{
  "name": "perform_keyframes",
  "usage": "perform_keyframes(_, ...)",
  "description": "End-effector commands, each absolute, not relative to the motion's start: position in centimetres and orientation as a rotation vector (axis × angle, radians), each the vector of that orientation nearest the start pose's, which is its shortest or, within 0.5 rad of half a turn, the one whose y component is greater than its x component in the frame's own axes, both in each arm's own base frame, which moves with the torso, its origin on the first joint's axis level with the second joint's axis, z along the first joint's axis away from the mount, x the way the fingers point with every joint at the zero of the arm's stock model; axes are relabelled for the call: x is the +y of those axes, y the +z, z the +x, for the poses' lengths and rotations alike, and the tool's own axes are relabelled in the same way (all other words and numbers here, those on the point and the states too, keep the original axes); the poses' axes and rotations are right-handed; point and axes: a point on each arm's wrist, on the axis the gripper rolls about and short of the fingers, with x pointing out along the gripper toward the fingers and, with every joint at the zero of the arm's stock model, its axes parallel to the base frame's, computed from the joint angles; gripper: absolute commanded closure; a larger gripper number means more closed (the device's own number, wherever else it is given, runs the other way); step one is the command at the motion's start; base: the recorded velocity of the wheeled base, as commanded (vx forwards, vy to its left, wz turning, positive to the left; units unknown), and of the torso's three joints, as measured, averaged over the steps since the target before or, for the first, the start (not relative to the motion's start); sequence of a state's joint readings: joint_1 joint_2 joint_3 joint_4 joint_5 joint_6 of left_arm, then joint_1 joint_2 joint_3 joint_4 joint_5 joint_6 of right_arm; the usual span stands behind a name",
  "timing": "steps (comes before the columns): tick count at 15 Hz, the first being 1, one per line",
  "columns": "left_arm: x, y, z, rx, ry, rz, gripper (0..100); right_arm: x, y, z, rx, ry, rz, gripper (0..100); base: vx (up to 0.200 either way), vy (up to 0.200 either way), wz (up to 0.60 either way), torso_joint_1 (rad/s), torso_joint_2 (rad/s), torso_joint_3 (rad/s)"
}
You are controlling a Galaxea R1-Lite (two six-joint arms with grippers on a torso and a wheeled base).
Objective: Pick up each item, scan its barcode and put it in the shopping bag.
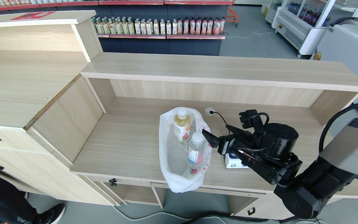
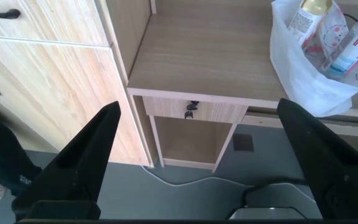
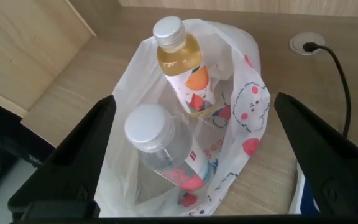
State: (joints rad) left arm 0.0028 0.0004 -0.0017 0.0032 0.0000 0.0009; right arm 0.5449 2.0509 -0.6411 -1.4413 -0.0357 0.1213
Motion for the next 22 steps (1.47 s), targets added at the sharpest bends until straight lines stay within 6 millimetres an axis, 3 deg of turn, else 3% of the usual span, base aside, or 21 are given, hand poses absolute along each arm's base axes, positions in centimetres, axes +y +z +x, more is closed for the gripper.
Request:
perform_keyframes(1, 0.0, 7.6, -2.3, 0.002, 0.003, 0.002, 0, 15.2, 12.7, 27.9, -0.024, 0.450, 0.123, 0, 0.000, 0.000, 0.00, 0.000, 0.00, 0.000)
perform_keyframes(5, 0.0, 7.6, -2.3, 0.002, 0.003, 0.000, 0, 9.8, 14.0, 23.5, 0.004, 0.236, 0.011, 0, 0.000, 0.000, 0.00, 0.000, 0.00, 0.000)
perform_keyframes(6, 0.0, 7.6, -2.3, 0.002, 0.003, 0.002, 0, 9.3, 14.1, 22.7, 0.014, 0.212, 0.004, 0, 0.000, 0.000, 0.00, 0.000, 0.00, 0.000)
perform_keyframes(7, 0.0, 7.6, -2.3, 0.002, 0.003, 0.000, 0, 8.3, 14.5, 20.7, 0.024, 0.169, -0.002, 0, 0.000, 0.000, 0.00, 0.000, 0.00, 0.000)
perform_keyframes(13, 0.0, 7.6, -2.3, 0.002, 0.003, 0.002, 0, 4.9, 13.5, 14.6, 0.052, 0.073, -0.061, 0, 0.000, 0.000, 0.00, 0.000, 0.00, 0.000)
perform_keyframes(16, 0.0, 7.6, -2.3, 0.002, 0.003, 0.000, 0, 1.1, 13.3, 8.8, 0.121, -0.092, -0.080, 0, 0.000, 0.000, 0.00, 0.000, 0.00, 0.000)
perform_keyframes(19, 0.0, 7.6, -2.3, 0.002, 0.003, 0.000, 0, -0.1, 11.7, 3.9, 0.154, -0.124, -0.069, 0, 0.000, 0.000, 0.00, 0.000, 0.00, 0.000)
perform_keyframes(22, 0.0, 7.6, -2.3, 0.002, 0.003, 0.000, 0, -0.4, 10.2, 1.0, 0.123, -0.164, -0.063, 0, 0.000, 0.000, 0.00, 0.000, 0.00, 0.000)
